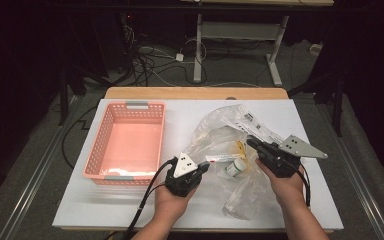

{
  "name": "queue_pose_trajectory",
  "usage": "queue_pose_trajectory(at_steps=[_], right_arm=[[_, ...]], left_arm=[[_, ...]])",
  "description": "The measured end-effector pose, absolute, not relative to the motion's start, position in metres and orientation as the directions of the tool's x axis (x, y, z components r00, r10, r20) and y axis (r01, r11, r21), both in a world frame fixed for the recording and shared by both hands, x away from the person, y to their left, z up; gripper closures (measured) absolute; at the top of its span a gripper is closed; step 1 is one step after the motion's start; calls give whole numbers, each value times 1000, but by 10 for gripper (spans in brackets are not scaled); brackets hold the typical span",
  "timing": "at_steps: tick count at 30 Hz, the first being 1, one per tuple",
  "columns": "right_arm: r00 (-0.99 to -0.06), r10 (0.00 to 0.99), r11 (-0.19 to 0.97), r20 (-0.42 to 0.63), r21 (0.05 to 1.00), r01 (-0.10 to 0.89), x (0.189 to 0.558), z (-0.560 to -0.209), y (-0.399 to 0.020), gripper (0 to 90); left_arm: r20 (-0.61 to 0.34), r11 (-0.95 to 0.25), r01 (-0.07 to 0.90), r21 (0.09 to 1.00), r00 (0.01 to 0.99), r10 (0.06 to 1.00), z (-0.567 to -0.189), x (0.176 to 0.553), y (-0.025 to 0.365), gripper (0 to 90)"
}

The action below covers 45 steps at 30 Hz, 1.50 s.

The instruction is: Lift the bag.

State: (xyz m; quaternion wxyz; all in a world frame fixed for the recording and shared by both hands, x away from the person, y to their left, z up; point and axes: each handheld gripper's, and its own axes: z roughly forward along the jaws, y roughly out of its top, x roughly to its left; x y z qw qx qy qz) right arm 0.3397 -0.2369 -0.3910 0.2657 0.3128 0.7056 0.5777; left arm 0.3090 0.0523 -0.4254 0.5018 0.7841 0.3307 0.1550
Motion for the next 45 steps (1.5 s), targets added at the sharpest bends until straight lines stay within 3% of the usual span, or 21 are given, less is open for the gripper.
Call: queue_pose_trajectory(at_steps=[14,17,28,40,45], right_arm=[[-626,779,110,-37,991,78,363,-344,-216,900],[-615,788,86,-28,994,65,367,-335,-217,900],[-582,813,20,-26,1000,-17,376,-293,-223,900],[-528,849,-42,-35,990,-133,381,-245,-234,900],[-508,861,-29,-36,992,-121,388,-243,-241,900]], left_arm=[[32,-254,210,944,708,706,-351,339,45,884],[95,-276,153,949,694,714,-329,346,41,884],[137,-243,66,968,671,729,-262,374,23,884],[135,-143,-41,989,647,751,-217,393,14,883],[142,-178,-11,984,649,747,-230,406,6,883]])
